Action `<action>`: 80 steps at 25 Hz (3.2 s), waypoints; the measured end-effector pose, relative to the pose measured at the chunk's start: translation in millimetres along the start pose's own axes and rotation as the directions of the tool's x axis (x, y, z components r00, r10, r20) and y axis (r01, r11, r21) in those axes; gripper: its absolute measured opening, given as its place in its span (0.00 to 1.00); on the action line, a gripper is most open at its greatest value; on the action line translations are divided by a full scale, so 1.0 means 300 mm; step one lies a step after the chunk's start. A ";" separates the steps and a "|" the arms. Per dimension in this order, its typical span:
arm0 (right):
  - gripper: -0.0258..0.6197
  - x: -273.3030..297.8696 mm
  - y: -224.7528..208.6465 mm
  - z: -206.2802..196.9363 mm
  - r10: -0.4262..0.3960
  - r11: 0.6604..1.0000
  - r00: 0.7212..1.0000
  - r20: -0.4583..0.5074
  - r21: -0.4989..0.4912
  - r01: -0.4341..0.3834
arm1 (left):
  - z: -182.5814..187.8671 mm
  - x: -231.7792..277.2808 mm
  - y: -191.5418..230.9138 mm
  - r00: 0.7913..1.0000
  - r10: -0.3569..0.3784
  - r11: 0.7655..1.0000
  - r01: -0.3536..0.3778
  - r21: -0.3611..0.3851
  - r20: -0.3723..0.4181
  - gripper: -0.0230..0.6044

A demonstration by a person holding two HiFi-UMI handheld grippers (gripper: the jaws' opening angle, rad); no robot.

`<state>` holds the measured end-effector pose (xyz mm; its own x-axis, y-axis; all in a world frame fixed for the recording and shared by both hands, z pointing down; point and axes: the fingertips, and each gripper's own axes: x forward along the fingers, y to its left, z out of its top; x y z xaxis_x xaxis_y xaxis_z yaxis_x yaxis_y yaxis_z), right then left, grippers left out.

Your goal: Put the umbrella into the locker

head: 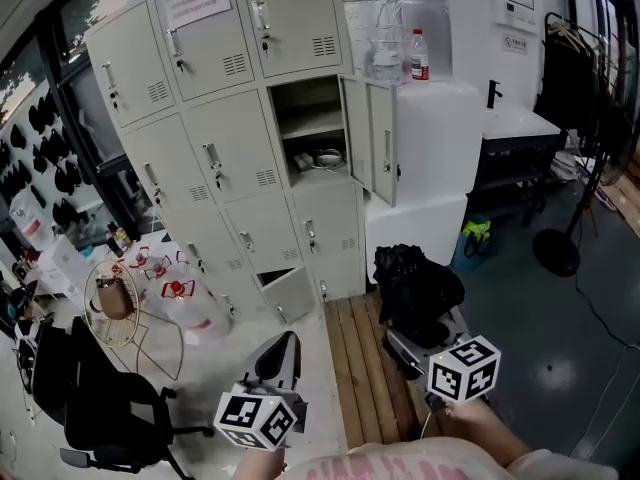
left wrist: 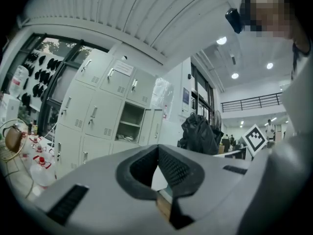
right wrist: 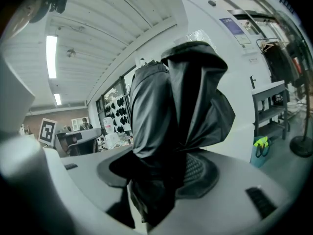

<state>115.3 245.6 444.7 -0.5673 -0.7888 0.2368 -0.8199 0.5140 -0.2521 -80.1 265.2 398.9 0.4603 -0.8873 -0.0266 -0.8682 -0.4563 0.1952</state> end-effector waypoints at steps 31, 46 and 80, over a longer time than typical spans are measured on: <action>0.40 0.574 -0.512 0.138 0.121 0.991 0.987 -0.108 -0.037 -0.126 | -0.046 0.686 0.334 0.977 0.212 0.974 -0.209 -0.089 0.024 0.04; 0.40 0.894 -0.671 0.270 0.196 0.975 0.964 -0.182 -0.066 -0.210 | -0.040 1.074 0.413 0.981 0.194 0.970 -0.188 -0.154 0.025 0.03; 0.40 1.884 -0.687 1.067 -0.038 0.936 0.996 -0.083 -0.351 0.007 | 0.277 1.611 0.939 0.978 -0.210 0.977 0.209 -0.044 -0.015 0.04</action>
<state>-11.6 -414.0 330.0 -0.5398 -0.7772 0.3233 -0.7987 0.5942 0.0949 -117.6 -297.7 359.5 0.6349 -0.7708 -0.0522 -0.7439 -0.6281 0.2283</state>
